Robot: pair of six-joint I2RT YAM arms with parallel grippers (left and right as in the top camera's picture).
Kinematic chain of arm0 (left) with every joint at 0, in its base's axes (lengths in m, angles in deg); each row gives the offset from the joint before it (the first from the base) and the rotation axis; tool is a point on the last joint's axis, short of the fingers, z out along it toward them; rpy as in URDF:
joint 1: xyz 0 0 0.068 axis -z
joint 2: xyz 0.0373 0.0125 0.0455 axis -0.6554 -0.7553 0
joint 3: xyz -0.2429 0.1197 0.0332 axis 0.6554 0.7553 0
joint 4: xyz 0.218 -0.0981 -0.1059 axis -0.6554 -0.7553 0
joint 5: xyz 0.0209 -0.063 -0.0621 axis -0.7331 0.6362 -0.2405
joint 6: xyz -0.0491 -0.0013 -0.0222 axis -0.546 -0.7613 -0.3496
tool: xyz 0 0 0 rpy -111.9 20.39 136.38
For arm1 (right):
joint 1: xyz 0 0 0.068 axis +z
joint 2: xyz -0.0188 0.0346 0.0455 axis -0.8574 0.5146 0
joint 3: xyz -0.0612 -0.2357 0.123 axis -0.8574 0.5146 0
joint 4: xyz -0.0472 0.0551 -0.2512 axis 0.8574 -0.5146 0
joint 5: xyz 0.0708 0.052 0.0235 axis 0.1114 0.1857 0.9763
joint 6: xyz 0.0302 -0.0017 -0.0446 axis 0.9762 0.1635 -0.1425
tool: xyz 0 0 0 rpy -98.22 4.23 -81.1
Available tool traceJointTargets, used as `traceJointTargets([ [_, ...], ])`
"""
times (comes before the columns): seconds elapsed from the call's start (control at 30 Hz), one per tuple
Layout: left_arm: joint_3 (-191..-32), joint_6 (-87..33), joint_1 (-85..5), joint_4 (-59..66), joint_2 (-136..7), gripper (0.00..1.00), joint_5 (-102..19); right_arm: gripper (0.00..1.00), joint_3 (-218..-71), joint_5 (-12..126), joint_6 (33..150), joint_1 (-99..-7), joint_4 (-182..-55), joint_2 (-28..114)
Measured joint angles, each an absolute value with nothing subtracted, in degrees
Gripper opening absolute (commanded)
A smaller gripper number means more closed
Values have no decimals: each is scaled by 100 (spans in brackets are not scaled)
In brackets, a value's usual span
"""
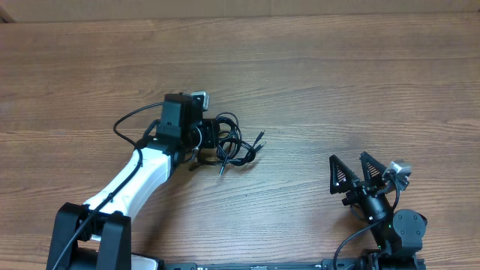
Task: Untangle cables
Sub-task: 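Move the right gripper toward the cables held by the left gripper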
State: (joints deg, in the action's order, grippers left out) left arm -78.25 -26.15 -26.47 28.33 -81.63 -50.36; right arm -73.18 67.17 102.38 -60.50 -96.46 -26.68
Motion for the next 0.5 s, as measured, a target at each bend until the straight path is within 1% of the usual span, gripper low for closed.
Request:
traceJointTargets([
  [0.13,-7825,-2637,-2669,2828,-8163,4,-4796,100,-8181,6861,10362,-6050,-10754,-2231],
  [0.2,-7825,-2681,-2671,2833,-8163,4,-4654,100,-8605,6907,10334,-6050,-10948,-1888],
  [0.37,-7825,-2963,-2671,2929,-8159,4,-4162,100,-10059,7381,9829,-6050,-11853,-24],
  [0.4,-7825,-2985,-2669,2962,-8159,4,-4048,100,-10362,7676,9643,-6050,-11904,595],
  [0.43,-7825,-3018,-2671,2975,-8159,4,-3906,100,-10487,7838,9569,-6050,-11908,827],
  [0.5,-7825,-3063,-2669,2981,-8154,4,-3631,100,-10688,8714,9438,-6050,-11464,1594],
])
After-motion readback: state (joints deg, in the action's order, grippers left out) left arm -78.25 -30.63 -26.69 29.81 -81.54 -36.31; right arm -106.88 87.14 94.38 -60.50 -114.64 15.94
